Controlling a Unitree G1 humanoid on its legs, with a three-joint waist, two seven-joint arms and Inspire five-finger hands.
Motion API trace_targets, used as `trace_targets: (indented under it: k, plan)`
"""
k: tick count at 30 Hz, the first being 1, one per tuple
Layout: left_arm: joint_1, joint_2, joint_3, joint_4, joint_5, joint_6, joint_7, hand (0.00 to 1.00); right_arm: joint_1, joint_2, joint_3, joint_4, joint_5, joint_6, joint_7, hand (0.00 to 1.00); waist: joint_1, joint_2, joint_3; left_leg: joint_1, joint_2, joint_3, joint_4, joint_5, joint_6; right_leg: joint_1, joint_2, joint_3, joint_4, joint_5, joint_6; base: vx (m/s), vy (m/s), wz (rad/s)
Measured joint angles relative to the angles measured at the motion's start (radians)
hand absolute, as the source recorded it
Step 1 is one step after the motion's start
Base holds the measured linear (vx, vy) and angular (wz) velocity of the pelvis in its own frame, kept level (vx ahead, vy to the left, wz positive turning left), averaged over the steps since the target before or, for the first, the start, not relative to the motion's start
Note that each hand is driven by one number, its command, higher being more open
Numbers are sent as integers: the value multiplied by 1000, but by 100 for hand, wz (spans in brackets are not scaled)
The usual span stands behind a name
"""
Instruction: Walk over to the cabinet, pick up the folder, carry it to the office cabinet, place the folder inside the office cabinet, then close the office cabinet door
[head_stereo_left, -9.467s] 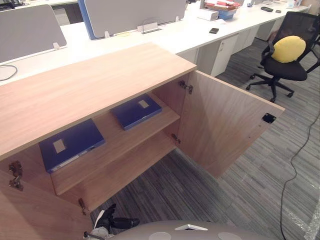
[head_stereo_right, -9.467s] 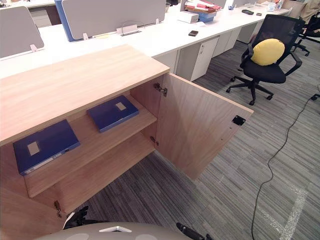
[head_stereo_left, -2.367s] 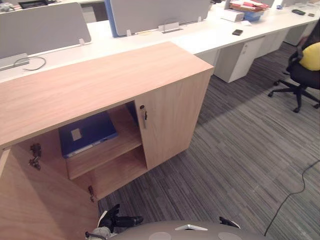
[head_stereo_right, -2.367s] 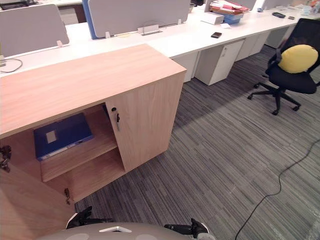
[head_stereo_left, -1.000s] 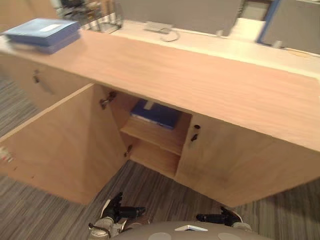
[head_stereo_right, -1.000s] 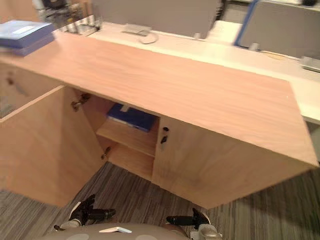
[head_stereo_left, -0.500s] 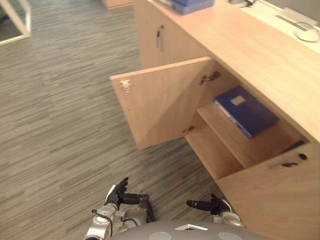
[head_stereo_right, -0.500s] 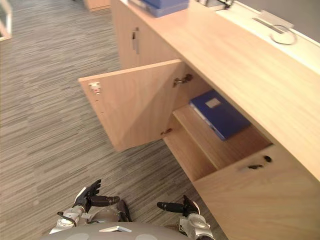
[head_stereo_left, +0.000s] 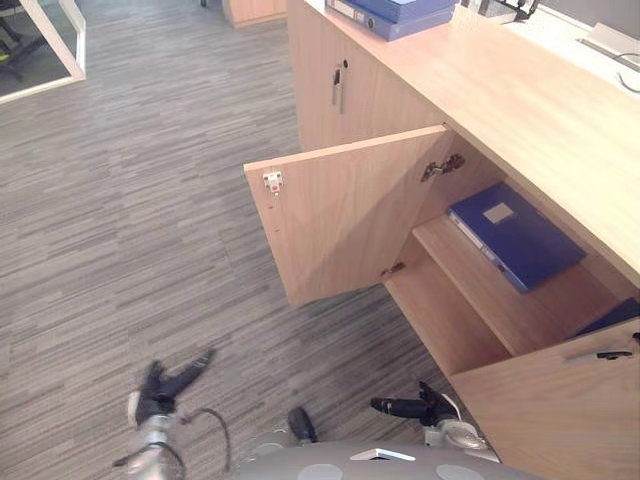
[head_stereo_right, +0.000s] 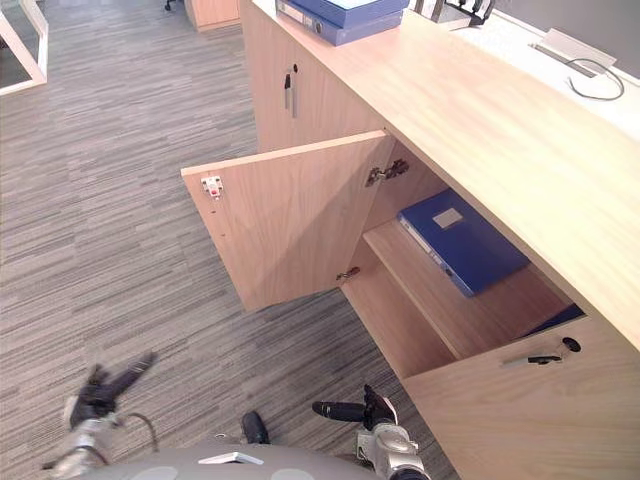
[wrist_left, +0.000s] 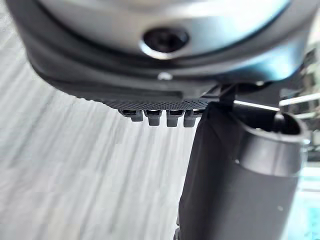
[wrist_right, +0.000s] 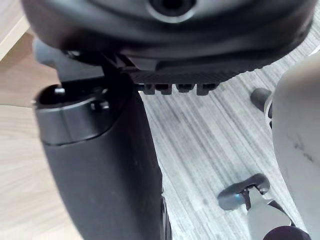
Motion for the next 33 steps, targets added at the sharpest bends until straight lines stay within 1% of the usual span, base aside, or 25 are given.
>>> trace_targets:
  k: [1,3,4,5,6,9,10,12,13,15,16,18,19,21,23,24,28,33]
  plan:
    - [-12,31,20,0,-14,0,5,100,0,-2,8,0,-10,0,3,100,0,0,0,1,1,1,0,0,0,0,1,2,-1,0,0,-9,-14,-8]
    - [-63,137,71,2,-54,-1,26,100,0,-12,35,0,-13,1,17,100,3,1,-1,7,3,10,0,1,-1,2,2,7,-2,-1,-1,-27,-5,-10]
    - [-90,181,80,-1,-71,-2,35,100,0,-18,42,0,-13,1,24,100,3,4,-2,8,2,12,0,1,-1,2,2,9,-2,-1,-2,-35,1,-7]
    - [-111,209,79,-4,-94,-5,41,100,0,-22,51,0,-13,2,26,100,3,6,-4,8,2,13,-1,1,-2,1,2,11,-2,-2,-3,-53,6,-6]
    - [-152,250,74,-4,-121,-15,47,100,0,-28,63,0,-13,4,27,100,3,9,-5,9,0,15,-1,2,-3,1,5,21,-3,-4,-6,-56,8,-8]
    - [-217,292,62,2,-170,-24,47,100,2,-30,71,0,-13,5,28,100,1,9,-6,10,0,23,-1,3,-5,-4,5,37,-5,-12,-15,-65,2,-10]
    - [-243,311,36,18,-178,-25,41,100,6,-30,71,0,-11,6,30,100,1,8,-6,10,0,25,-2,-1,-12,-6,4,41,-5,-16,-15,-57,-7,-8]
    - [-273,336,-11,46,-188,-24,27,100,6,-30,72,0,-11,6,32,100,1,4,-6,9,0,28,-2,-3,-14,-10,5,57,-5,-25,-16,-54,-14,-6]
    - [-288,352,-53,56,-202,-23,19,100,7,-30,73,0,-11,6,36,100,2,-1,-7,8,0,31,-2,-2,-15,-12,4,64,-5,-32,-11,-51,-25,-6]
    - [-311,363,-102,67,-215,-22,-8,100,11,-30,79,0,-11,6,41,100,3,-8,-11,3,-1,33,-2,-2,-17,-20,4,79,-4,-42,-8,-38,-28,-8]
    - [-321,379,-148,86,-220,-19,-35,100,10,-30,86,0,-10,6,46,100,2,-13,-11,2,1,33,-2,-2,-20,-23,6,87,-5,-44,-7,-13,-23,-7]
    - [-355,391,-209,120,-220,-14,-58,100,11,-30,94,-1,-10,6,47,100,1,-20,-9,1,3,34,-2,-1,-21,-24,9,88,-5,-44,-7,-2,-13,-3]
    - [-362,395,-232,125,-220,-12,-63,100,11,-30,98,-1,-10,6,47,100,1,-23,-9,1,4,34,-2,-1,-22,-25,9,89,-4,-44,-7,0,0,0]
    - [-400,401,-319,149,-220,1,-92,100,10,-30,113,-1,-10,6,50,100,1,-36,-9,-1,5,36,-1,-1,-22,-30,10,96,-2,-45,-8,44,-10,-2]
    - [-421,400,-381,170,-219,7,-111,100,10,-28,121,-2,-10,6,55,100,0,-43,-9,-1,5,44,-1,-1,-22,-38,9,117,3,-45,-8,61,2,-9]
    - [-428,400,-417,176,-219,10,-116,100,9,-28,127,-4,-9,6,61,100,-3,-46,-9,0,6,47,-1,2,-17,-41,9,119,6,-45,-8,71,-2,-11]
    - [-468,400,-511,209,-212,30,-147,100,11,-27,152,-31,-9,5,69,100,-24,-47,-10,16,16,53,2,5,-16,-41,11,144,30,-45,-8,83,-23,-5]
    - [-545,400,-582,232,-199,32,-149,100,13,-26,174,-40,-6,5,73,100,-30,-47,-10,26,36,64,3,12,-28,-42,27,167,32,-45,-8,49,-73,-11]
